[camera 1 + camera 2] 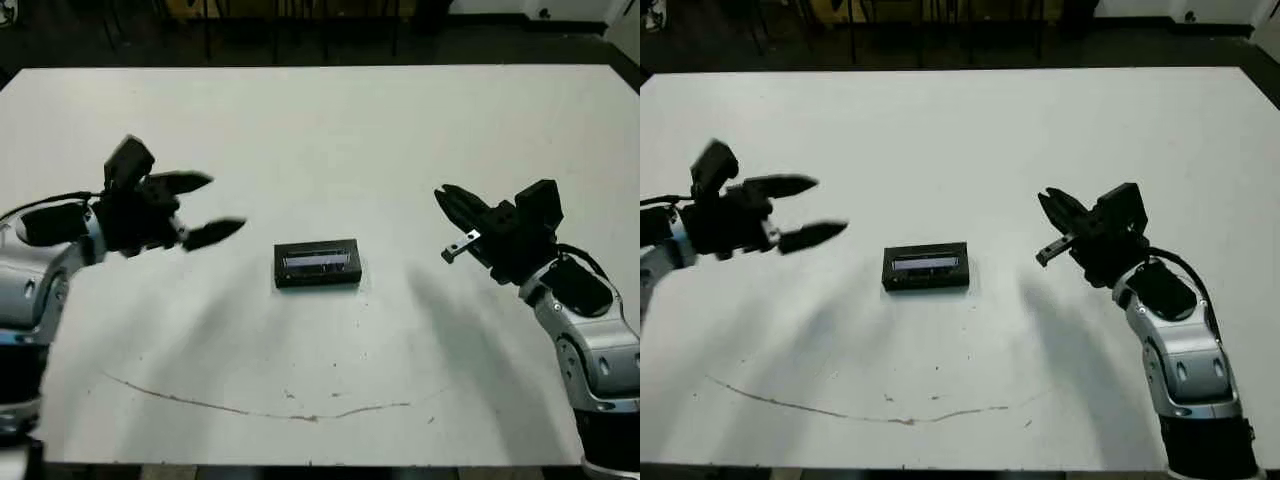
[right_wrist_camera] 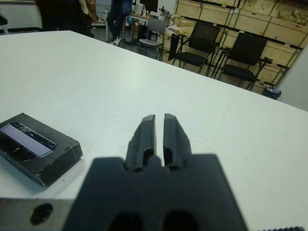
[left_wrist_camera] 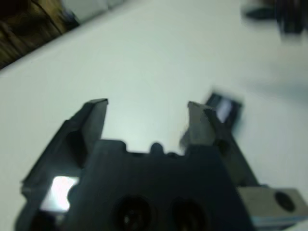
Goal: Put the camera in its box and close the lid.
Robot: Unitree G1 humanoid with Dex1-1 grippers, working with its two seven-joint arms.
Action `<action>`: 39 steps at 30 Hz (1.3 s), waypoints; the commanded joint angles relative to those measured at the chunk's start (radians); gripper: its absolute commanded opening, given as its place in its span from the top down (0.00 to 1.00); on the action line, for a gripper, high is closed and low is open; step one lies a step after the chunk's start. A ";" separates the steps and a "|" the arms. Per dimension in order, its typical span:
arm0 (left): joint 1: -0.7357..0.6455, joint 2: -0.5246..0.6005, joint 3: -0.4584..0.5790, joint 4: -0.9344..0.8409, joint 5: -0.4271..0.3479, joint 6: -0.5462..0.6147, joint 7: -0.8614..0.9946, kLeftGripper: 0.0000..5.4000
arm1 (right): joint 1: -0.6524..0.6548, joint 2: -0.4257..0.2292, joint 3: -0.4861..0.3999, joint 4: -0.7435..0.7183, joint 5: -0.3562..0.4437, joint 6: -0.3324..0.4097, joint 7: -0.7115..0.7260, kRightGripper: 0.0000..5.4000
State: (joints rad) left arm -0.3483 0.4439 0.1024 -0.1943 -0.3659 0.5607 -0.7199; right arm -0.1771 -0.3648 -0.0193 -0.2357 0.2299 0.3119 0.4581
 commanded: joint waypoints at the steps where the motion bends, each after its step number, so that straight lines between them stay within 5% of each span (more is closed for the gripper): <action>1: 0.037 -0.160 0.015 -0.108 -0.059 0.082 0.197 0.37 | 0.014 0.004 -0.003 0.015 0.000 0.010 -0.006 1.00; 13: 0.092 -0.461 -0.197 -0.139 0.027 0.166 0.602 0.79 | 0.023 0.017 -0.011 0.030 -0.012 -0.019 -0.026 1.00; 19: 0.164 -0.489 -0.330 -0.068 0.087 0.175 0.628 1.00 | 0.023 0.020 -0.015 0.019 -0.009 -0.002 -0.040 1.00; 29: 0.233 -0.448 -0.416 -0.012 0.131 0.245 0.586 1.00 | 0.019 0.020 -0.013 0.012 0.001 0.008 -0.042 1.00; 39: 0.217 -0.438 -0.376 0.048 0.147 0.298 0.594 1.00 | 0.023 0.020 -0.008 -0.003 0.001 0.019 -0.045 1.00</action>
State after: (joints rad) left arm -0.1835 -0.0262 -0.2854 -0.2273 -0.2372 0.7756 -0.1360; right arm -0.1702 -0.3476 -0.0280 -0.2454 0.2320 0.3170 0.4137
